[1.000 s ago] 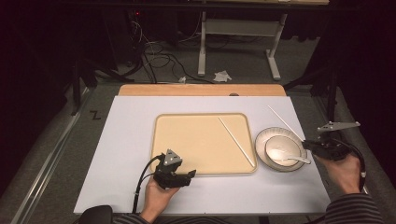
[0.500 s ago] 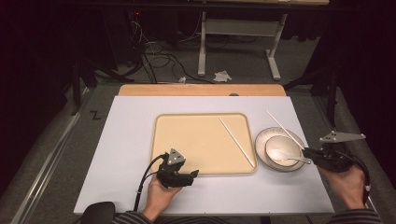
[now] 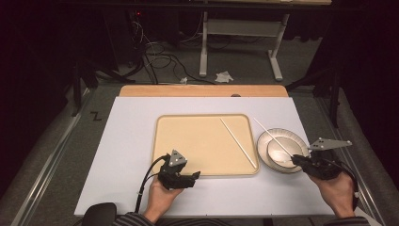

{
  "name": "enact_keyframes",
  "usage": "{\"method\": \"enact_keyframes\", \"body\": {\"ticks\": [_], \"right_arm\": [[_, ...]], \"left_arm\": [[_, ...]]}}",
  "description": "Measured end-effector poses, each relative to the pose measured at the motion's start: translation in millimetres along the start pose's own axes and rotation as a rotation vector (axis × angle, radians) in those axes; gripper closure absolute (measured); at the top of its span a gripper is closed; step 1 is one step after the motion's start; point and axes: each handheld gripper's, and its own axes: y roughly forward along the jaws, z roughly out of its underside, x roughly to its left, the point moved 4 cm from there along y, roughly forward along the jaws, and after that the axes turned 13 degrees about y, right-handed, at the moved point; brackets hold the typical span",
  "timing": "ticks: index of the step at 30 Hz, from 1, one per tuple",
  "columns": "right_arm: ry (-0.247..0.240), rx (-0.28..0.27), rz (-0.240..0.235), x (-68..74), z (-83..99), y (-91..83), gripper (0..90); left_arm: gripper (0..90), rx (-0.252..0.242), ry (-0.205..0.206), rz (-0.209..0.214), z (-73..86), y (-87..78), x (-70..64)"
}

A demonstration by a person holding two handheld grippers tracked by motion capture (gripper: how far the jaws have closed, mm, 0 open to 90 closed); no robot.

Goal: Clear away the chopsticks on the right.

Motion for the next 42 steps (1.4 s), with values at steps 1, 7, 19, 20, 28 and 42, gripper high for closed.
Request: {"method": "enact_keyframes", "body": {"ticks": [1, 7, 19, 20, 28, 42], "right_arm": [[-0.005, 0.000, -0.003, 2.0, 0.6, -0.3, 85.7], [-0.032, 0.004, -0.016, 19.2, 4.2, 0.9, 85.7], [-0.057, 0.009, -0.083, 50.2, 6.3, 13.2, 85.7], [-0.058, 0.007, -0.081, 53.9, 6.5, 14.4, 85.7], [-0.069, 0.025, -0.126, 75.5, 5.3, 28.8, 85.6], [-0.071, 0.045, -0.161, 106.1, -6.2, 60.5, 85.6]], "left_arm": [[33.4, 0.000, 0.000, 0.001, -0.2, -0.1, 0.0], [33.4, -0.003, -0.001, 0.003, -0.6, -0.3, -0.4], [33.4, -0.004, 0.003, 0.002, -0.4, -0.1, -0.4], [33.4, -0.002, 0.004, 0.002, -0.3, -0.2, -0.4], [33.3, -0.003, 0.005, 0.002, -0.5, -0.5, -0.2], [33.3, 0.002, 0.019, 0.001, -0.4, -1.8, 1.0]]}}
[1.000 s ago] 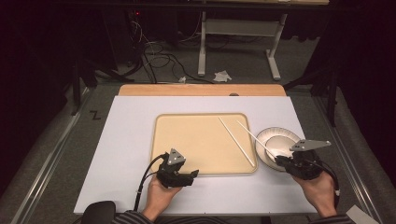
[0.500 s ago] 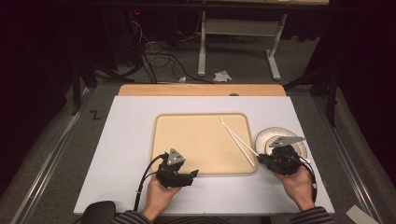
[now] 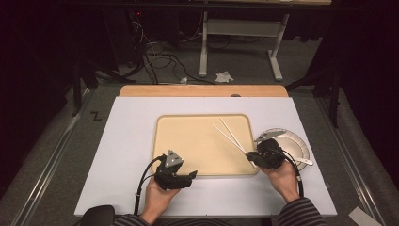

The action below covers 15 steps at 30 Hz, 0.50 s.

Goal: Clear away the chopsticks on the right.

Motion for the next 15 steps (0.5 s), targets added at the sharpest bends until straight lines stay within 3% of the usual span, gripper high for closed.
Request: {"method": "enact_keyframes", "body": {"ticks": [9, 10, 15], "right_arm": [[-0.011, 0.041, -0.001, 9.8, -12.8, 25.7, 85.4], [0.011, 0.060, -0.008, 11.4, -15.6, 31.6, 85.2], [0.024, 0.092, -0.001, 15.8, -21.4, 47.4, 84.8]], "left_arm": [[33.2, -0.016, -0.005, -0.012, -1.4, -3.8, 0.8], [33.2, -0.020, -0.009, -0.017, -2.4, -5.1, 2.6], [33.2, -0.024, -0.016, -0.027, -2.3, -7.1, 4.7]]}}
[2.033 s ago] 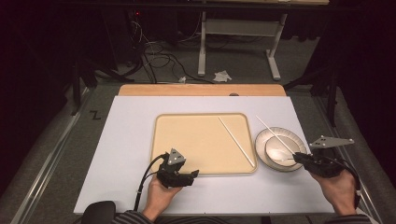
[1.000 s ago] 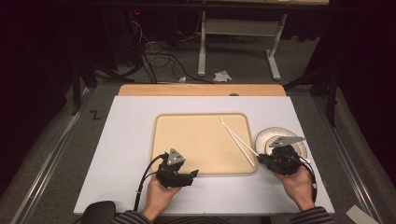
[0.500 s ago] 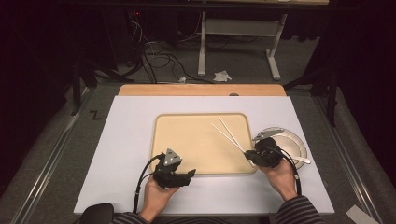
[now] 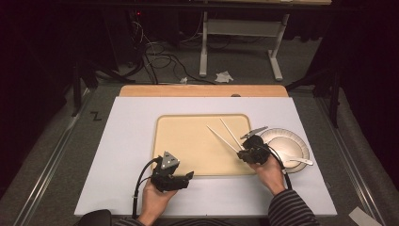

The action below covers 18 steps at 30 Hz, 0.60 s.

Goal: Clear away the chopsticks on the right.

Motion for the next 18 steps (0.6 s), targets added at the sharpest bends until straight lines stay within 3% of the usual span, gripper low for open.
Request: {"method": "enact_keyframes", "body": {"ticks": [13, 18], "right_arm": [[-0.012, 0.063, 0.034, 8.4, -12.4, 33.0, 82.0], [-0.008, 0.092, 0.043, 6.7, -12.4, 40.8, 84.8]], "left_arm": [[33.1, -0.007, -0.007, -0.027, 0.5, -7.0, 6.0], [33.1, -0.013, -0.013, -0.038, 0.5, -9.7, 7.7]]}}
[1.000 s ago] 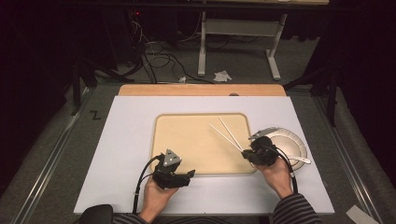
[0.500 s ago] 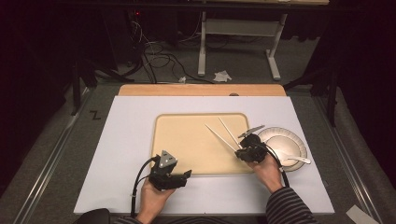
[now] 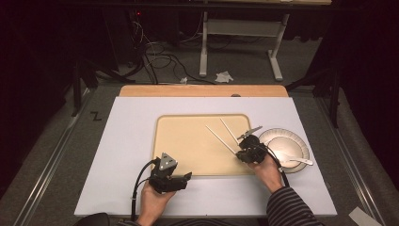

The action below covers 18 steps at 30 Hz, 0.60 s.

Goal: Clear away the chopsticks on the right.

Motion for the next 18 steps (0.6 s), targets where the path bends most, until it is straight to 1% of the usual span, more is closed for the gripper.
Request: {"method": "enact_keyframes", "body": {"ticks": [4, 5, 7, 11, 12, 15, 16, 17, 18], "right_arm": [[-0.007, 0.011, 0.005, -0.5, 0.2, 2.0, 85.2], [-0.009, 0.017, 0.012, -0.8, 0.2, 2.8, 85.3], [-0.011, 0.023, 0.013, -1.4, 0.1, 4.8, 85.3], [-0.015, 0.021, 0.016, -1.2, -0.6, 6.6, 84.8], [-0.021, 0.022, 0.027, -0.4, -1.7, 7.5, 81.7], [-0.027, 0.021, 0.030, 0.2, -2.5, 8.8, 81.6], [-0.025, 0.021, 0.028, 0.7, -2.9, 9.3, 82.8], [-0.021, 0.023, 0.038, 0.4, -3.5, 9.6, 86.4], [-0.019, 0.020, 0.044, -0.1, -3.8, 9.6, 87.3]], "left_arm": [[33.0, 0.004, -0.001, -0.004, 1.0, -0.4, 0.7], [33.0, 0.007, -0.001, -0.005, 1.5, -0.3, 1.1], [32.9, 0.004, -0.008, -0.009, 1.7, 0.1, 1.4], [32.9, 0.009, -0.002, -0.010, 2.3, -0.8, 2.0], [32.9, 0.003, -0.008, -0.013, 2.1, -1.1, 2.0], [32.9, 0.003, -0.006, -0.015, 2.2, -1.7, 2.1], [32.9, 0.001, -0.009, -0.015, 2.2, -1.7, 2.1], [32.9, 0.001, -0.007, -0.018, 2.5, -1.9, 2.3], [32.9, 0.001, -0.007, -0.018, 2.5, -1.9, 2.3]]}}
